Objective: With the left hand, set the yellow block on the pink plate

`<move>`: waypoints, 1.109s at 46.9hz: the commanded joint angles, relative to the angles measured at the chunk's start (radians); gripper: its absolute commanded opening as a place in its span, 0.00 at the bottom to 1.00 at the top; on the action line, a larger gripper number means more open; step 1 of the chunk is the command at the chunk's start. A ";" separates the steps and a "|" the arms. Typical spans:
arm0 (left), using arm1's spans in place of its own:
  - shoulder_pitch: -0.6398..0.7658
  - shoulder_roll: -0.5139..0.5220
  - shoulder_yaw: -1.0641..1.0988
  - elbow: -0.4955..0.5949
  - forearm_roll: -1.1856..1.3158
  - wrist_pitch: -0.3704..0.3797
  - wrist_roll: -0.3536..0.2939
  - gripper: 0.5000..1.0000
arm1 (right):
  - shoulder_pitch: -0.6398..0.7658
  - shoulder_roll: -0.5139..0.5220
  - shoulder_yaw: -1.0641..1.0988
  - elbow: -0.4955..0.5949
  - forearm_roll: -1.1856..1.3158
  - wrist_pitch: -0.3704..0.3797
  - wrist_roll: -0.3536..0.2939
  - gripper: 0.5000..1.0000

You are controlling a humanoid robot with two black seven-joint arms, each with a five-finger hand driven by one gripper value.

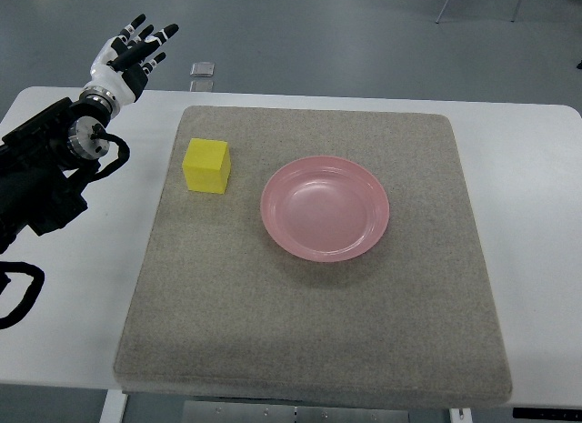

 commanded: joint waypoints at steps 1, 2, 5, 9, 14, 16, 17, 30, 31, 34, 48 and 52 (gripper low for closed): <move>0.000 0.000 0.000 0.003 0.000 0.002 0.000 0.98 | 0.000 0.000 0.000 0.000 0.000 0.000 0.000 0.85; 0.000 0.000 0.000 0.003 0.000 0.005 0.000 0.99 | 0.000 0.000 0.000 0.000 0.000 0.000 0.000 0.85; 0.003 0.000 0.000 0.000 0.002 0.005 0.000 0.98 | 0.000 0.000 0.000 0.000 0.000 0.000 0.000 0.85; 0.003 0.002 0.006 0.000 0.004 0.002 0.003 0.98 | 0.000 0.000 0.000 0.000 0.000 0.000 0.000 0.85; -0.003 0.011 0.035 -0.001 0.005 0.000 0.009 0.98 | 0.000 0.000 0.000 0.000 0.000 0.000 0.000 0.85; -0.011 0.012 0.060 -0.001 0.005 0.000 0.014 0.98 | 0.000 0.000 0.000 0.000 0.000 0.000 0.000 0.85; -0.014 0.012 0.077 -0.001 0.007 -0.001 0.015 0.98 | 0.000 0.000 0.000 0.000 0.000 0.000 0.000 0.85; -0.070 0.051 0.310 -0.026 0.126 -0.017 0.018 0.98 | 0.000 0.000 0.000 0.000 0.000 0.000 0.000 0.85; -0.072 0.054 0.310 -0.034 0.141 -0.017 0.018 0.98 | 0.000 0.000 0.000 0.000 0.000 0.000 0.000 0.85; -0.084 0.078 0.311 -0.061 0.204 -0.021 0.020 0.98 | 0.000 0.000 0.000 0.000 0.000 0.000 0.000 0.85; -0.115 0.205 0.313 -0.213 0.562 -0.153 0.077 0.98 | 0.000 0.000 0.000 0.000 0.000 0.000 0.000 0.85; -0.127 0.225 0.313 -0.215 0.612 -0.208 0.120 0.98 | 0.000 0.000 0.000 0.000 0.000 0.000 0.000 0.85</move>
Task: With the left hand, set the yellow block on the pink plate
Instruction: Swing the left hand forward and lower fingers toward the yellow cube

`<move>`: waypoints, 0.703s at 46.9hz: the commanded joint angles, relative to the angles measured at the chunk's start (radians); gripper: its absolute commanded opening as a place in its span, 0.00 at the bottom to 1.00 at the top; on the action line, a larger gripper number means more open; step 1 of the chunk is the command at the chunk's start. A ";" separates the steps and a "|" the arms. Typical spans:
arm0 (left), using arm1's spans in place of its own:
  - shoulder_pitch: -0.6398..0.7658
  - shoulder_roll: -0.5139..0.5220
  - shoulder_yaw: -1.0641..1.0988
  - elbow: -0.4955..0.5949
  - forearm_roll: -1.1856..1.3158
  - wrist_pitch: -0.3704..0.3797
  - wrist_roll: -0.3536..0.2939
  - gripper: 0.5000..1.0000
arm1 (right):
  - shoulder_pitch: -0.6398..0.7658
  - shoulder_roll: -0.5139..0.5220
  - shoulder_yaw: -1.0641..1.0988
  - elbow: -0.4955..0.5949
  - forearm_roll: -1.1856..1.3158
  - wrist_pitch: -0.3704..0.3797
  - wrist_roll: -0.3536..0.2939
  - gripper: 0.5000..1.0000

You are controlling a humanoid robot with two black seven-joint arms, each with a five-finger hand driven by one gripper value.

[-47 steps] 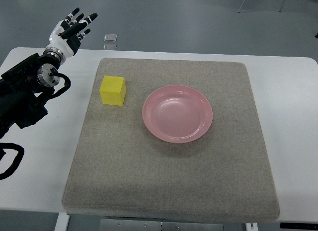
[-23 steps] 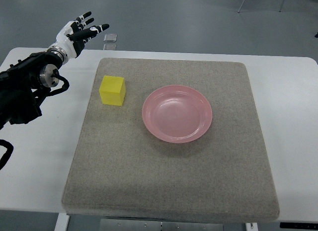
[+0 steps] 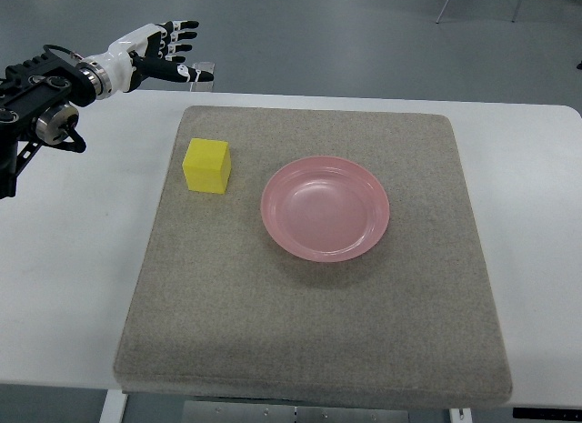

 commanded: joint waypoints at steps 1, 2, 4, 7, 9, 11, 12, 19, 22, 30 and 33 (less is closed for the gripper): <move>-0.013 0.023 0.000 -0.002 0.055 -0.060 0.039 0.98 | 0.000 0.000 0.000 0.000 0.000 0.000 0.000 0.85; -0.018 0.032 0.000 -0.002 0.075 -0.079 0.043 0.98 | 0.000 0.000 0.000 0.000 0.000 0.000 0.000 0.85; -0.027 0.047 0.000 -0.002 0.119 -0.123 0.046 0.98 | 0.000 0.000 0.000 0.000 0.000 0.000 0.000 0.85; -0.042 0.066 0.000 -0.003 0.202 -0.192 0.046 0.98 | 0.000 0.000 0.000 0.000 0.000 0.000 0.000 0.85; -0.053 0.078 0.000 -0.009 0.261 -0.229 0.045 0.98 | 0.000 0.000 0.000 0.000 0.000 0.000 0.000 0.85; -0.061 0.092 0.000 -0.017 0.314 -0.248 0.043 0.98 | 0.000 0.000 0.000 0.000 0.000 0.000 0.000 0.85; -0.065 0.098 0.000 -0.025 0.340 -0.249 0.043 0.98 | 0.000 0.000 0.000 0.000 0.000 0.000 0.000 0.85; -0.087 0.127 0.000 -0.086 0.482 -0.252 0.027 0.98 | 0.000 0.000 0.000 0.000 0.000 0.000 0.000 0.85; -0.087 0.138 0.000 -0.123 0.529 -0.252 0.005 0.97 | 0.000 0.000 0.000 0.000 0.000 0.000 0.000 0.85; -0.084 0.168 0.000 -0.236 0.609 -0.257 -0.021 0.98 | 0.000 0.000 0.000 0.000 0.000 0.000 0.000 0.85; -0.076 0.168 0.001 -0.259 0.612 -0.266 -0.021 0.98 | 0.000 0.000 0.000 0.000 0.000 0.000 0.000 0.85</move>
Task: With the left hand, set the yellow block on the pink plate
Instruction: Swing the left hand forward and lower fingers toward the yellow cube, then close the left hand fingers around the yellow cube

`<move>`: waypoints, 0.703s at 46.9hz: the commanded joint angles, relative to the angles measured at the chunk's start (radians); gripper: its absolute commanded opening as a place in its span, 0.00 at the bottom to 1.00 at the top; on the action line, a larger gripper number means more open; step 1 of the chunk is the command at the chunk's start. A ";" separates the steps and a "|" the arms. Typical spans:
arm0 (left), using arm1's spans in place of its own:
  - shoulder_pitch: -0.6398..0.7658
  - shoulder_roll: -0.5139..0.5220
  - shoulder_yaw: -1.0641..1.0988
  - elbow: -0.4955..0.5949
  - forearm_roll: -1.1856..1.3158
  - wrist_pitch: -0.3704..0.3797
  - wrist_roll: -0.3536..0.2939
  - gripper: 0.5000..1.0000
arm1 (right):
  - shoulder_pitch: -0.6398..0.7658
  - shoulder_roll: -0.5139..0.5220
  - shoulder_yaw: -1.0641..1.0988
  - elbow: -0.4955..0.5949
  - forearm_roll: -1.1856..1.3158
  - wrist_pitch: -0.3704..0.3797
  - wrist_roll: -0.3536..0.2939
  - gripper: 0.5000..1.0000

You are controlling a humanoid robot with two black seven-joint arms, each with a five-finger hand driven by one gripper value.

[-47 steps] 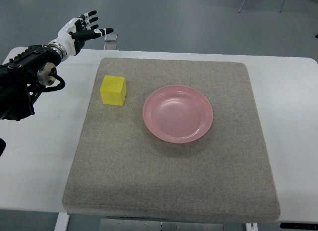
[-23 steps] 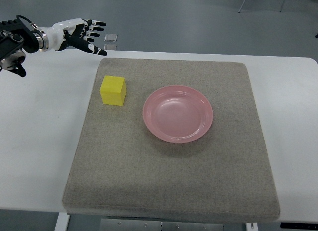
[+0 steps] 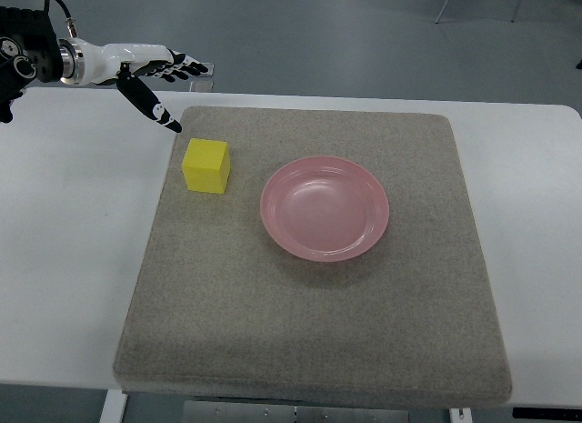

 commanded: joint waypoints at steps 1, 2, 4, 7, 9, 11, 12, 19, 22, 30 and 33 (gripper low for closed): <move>0.010 0.001 0.001 -0.026 0.007 -0.013 0.000 0.98 | 0.000 0.000 0.000 0.000 0.000 0.000 0.000 0.85; 0.011 0.000 0.001 -0.026 0.012 -0.016 0.000 0.98 | 0.000 0.000 0.000 0.000 0.000 0.000 0.000 0.85; 0.013 -0.002 0.011 -0.026 0.020 -0.019 0.000 0.98 | 0.000 0.000 0.000 0.000 0.000 0.000 0.000 0.85; 0.013 -0.004 0.049 -0.026 0.034 -0.021 0.000 0.98 | 0.000 0.000 0.000 0.000 0.000 0.000 0.000 0.85; 0.010 -0.007 0.076 -0.026 0.035 -0.021 0.000 0.98 | 0.000 0.000 0.000 0.000 0.000 0.000 0.000 0.85; 0.008 -0.010 0.090 -0.028 0.034 -0.021 0.000 0.98 | 0.000 0.000 0.000 0.000 0.000 0.000 0.000 0.85; 0.008 -0.011 0.093 -0.028 0.034 -0.021 0.000 0.98 | 0.000 0.000 0.000 0.000 0.000 0.000 0.000 0.85; 0.013 -0.019 0.092 -0.029 0.030 -0.021 0.000 0.98 | 0.000 0.000 0.000 0.000 0.000 0.000 0.000 0.85; 0.013 -0.020 0.092 -0.029 0.027 -0.019 0.002 0.98 | 0.000 0.000 0.000 0.000 0.000 0.000 0.000 0.85; 0.013 -0.022 0.092 -0.029 0.026 -0.019 0.000 0.98 | 0.000 0.000 0.000 0.000 0.000 0.000 0.000 0.85; 0.014 -0.027 0.093 -0.029 0.027 -0.021 0.000 0.98 | 0.000 0.000 0.000 0.000 0.000 0.000 0.000 0.85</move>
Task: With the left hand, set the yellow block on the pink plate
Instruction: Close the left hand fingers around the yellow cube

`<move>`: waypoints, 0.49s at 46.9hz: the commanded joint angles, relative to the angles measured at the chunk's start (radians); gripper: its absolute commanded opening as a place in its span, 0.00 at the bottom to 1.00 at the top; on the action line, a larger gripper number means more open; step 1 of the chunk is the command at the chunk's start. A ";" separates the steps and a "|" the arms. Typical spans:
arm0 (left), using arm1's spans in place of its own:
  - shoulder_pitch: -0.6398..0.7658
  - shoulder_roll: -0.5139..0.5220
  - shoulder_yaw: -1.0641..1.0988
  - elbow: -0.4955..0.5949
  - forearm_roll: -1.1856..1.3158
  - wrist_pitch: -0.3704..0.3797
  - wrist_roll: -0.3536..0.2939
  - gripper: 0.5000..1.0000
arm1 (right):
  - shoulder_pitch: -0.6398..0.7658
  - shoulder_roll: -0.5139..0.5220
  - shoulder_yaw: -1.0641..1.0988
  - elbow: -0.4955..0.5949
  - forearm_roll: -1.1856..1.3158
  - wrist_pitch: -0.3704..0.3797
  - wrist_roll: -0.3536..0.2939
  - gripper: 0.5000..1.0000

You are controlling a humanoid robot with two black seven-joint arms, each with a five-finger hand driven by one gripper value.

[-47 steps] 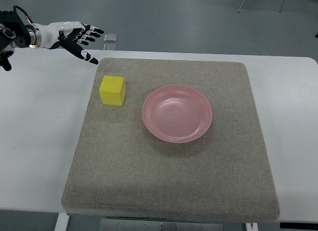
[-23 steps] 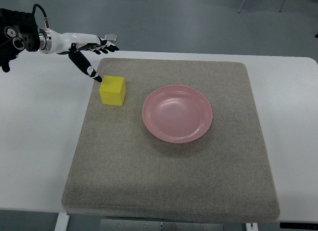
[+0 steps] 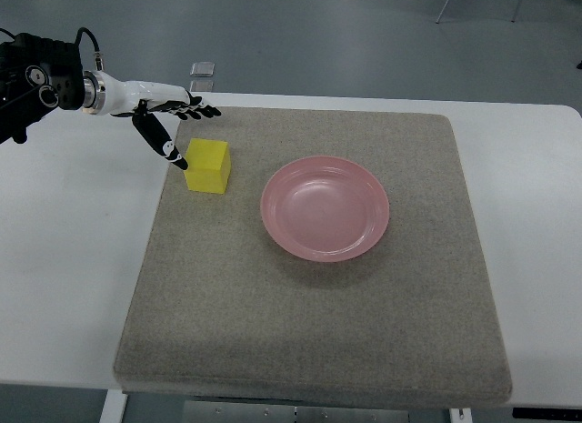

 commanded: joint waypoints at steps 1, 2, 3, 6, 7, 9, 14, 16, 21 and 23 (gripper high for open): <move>0.002 -0.003 0.003 0.000 0.001 -0.001 0.000 0.98 | 0.000 0.000 0.000 0.000 0.000 0.000 0.000 0.85; 0.003 -0.003 0.003 0.000 0.003 -0.001 0.000 0.98 | 0.000 0.000 0.000 0.000 0.000 0.000 0.000 0.85; 0.003 -0.003 0.003 0.000 0.004 -0.001 0.000 0.98 | 0.000 0.000 0.000 0.000 0.000 0.000 0.000 0.85; 0.014 -0.005 0.004 0.001 0.011 -0.001 0.000 0.97 | 0.000 0.000 0.000 0.000 0.000 0.000 0.000 0.85; 0.017 -0.008 0.006 0.001 0.014 0.000 0.000 0.97 | 0.000 0.000 0.000 0.000 0.000 0.000 0.000 0.85; 0.018 -0.018 0.010 0.001 0.020 0.000 0.000 0.97 | 0.000 0.000 0.000 0.000 0.000 0.000 0.000 0.85; 0.012 -0.032 0.010 0.003 0.032 0.009 0.001 0.97 | 0.000 0.000 0.000 0.000 0.000 0.000 0.000 0.85; 0.006 -0.034 0.009 0.003 0.034 0.009 0.000 0.97 | 0.000 0.000 0.000 0.000 0.000 0.000 0.000 0.85; 0.005 -0.043 0.010 0.001 0.035 0.009 0.000 0.97 | 0.000 0.000 0.000 0.000 0.000 0.000 0.000 0.85; 0.005 -0.046 0.010 0.001 0.038 0.008 0.000 0.97 | 0.000 0.000 0.000 0.000 0.000 0.000 0.000 0.85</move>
